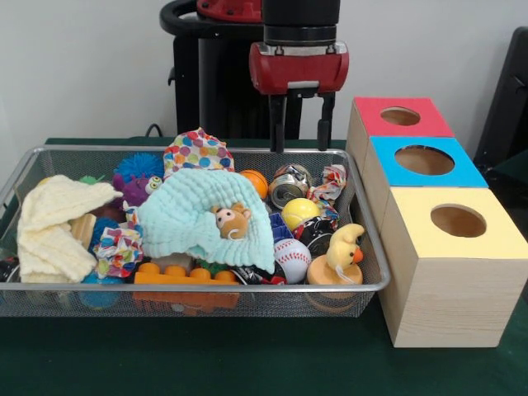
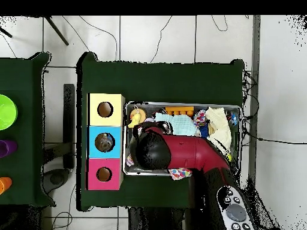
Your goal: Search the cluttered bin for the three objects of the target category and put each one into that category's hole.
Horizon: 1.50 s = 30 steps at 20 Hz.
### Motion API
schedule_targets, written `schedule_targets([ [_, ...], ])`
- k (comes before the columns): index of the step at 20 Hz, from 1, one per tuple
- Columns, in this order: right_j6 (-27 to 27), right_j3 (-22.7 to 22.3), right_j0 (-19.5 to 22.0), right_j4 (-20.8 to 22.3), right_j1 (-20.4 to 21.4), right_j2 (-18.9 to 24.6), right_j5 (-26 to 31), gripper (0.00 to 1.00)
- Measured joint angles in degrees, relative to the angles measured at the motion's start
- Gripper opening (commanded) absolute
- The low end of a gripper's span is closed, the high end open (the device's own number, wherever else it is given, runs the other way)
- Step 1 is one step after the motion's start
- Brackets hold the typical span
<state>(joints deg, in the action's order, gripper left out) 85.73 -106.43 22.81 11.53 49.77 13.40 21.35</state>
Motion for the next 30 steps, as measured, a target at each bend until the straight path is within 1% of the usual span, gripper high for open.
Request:
schedule_targets([
  [8, 0.0, -0.3, 0.9, 0.1, 0.6, 1.5, 0.1, 1.00],
  [16, 0.0, -0.5, 3.0, 0.2, 1.3, 3.3, 0.3, 1.00],
  [22, 0.0, -0.6, 4.1, 0.3, 1.3, 3.6, 0.7, 1.00],
  [30, 0.0, -0.9, 5.5, 2.6, 1.3, 4.7, 0.9, 1.00],
])
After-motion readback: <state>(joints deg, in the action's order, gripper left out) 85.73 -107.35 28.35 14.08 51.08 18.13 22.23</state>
